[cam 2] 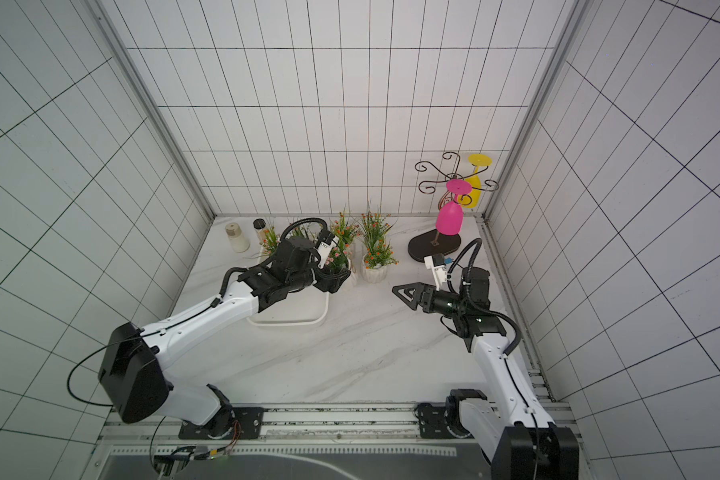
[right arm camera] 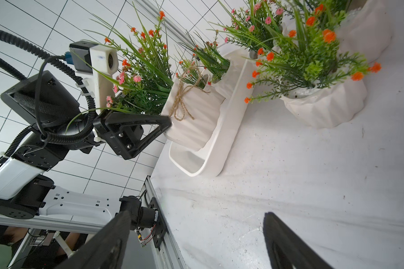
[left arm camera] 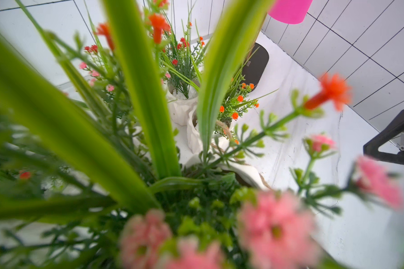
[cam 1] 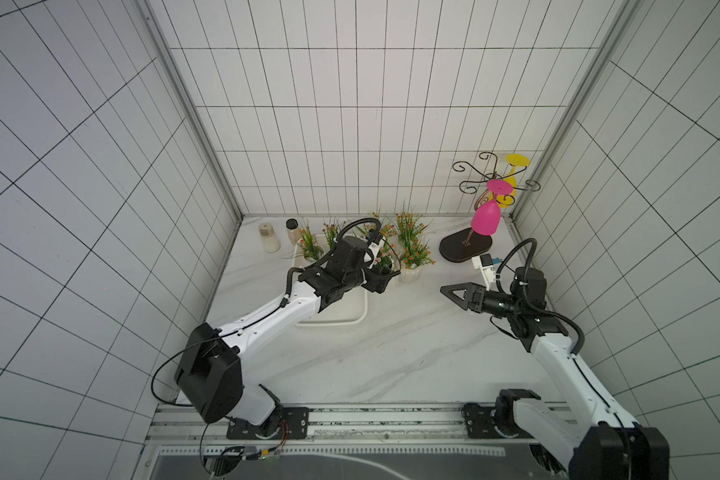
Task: Put the potted gypsophila into the storage box
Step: Place the baby's breath potted plant at the storage box.
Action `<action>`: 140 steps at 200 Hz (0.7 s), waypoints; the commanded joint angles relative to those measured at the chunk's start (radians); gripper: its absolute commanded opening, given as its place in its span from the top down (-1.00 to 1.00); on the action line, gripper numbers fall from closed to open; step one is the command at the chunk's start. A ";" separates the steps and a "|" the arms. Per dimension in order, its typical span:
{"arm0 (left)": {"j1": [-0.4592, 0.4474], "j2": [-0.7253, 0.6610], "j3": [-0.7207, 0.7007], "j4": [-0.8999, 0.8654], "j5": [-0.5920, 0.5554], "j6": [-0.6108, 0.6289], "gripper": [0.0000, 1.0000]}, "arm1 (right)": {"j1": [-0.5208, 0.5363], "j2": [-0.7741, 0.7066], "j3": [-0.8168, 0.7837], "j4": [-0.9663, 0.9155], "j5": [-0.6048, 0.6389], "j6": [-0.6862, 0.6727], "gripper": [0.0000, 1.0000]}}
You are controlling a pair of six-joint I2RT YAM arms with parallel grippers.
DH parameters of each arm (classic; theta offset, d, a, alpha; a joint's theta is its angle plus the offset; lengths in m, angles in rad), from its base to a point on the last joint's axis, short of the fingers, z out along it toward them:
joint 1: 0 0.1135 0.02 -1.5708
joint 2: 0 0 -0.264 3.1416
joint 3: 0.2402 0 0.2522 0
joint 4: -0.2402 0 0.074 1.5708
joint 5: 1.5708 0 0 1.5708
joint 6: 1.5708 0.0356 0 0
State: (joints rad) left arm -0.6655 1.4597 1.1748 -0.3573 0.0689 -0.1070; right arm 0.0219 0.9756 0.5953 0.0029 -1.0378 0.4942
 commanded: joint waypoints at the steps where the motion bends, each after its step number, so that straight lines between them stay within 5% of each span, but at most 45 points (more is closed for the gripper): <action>1: 0.028 -0.066 0.015 0.045 -0.033 0.019 -0.02 | 0.036 0.015 -0.043 0.072 -0.005 0.037 -0.80; 140: 0.239 -0.203 -0.116 -0.024 -0.072 0.015 -0.02 | 0.277 0.176 0.005 0.326 0.093 0.177 -0.78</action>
State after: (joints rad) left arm -0.4591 1.3056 1.0603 -0.4282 0.0162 -0.0971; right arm 0.2699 1.1347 0.5953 0.2703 -0.9695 0.6537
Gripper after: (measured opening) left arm 0.834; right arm 0.893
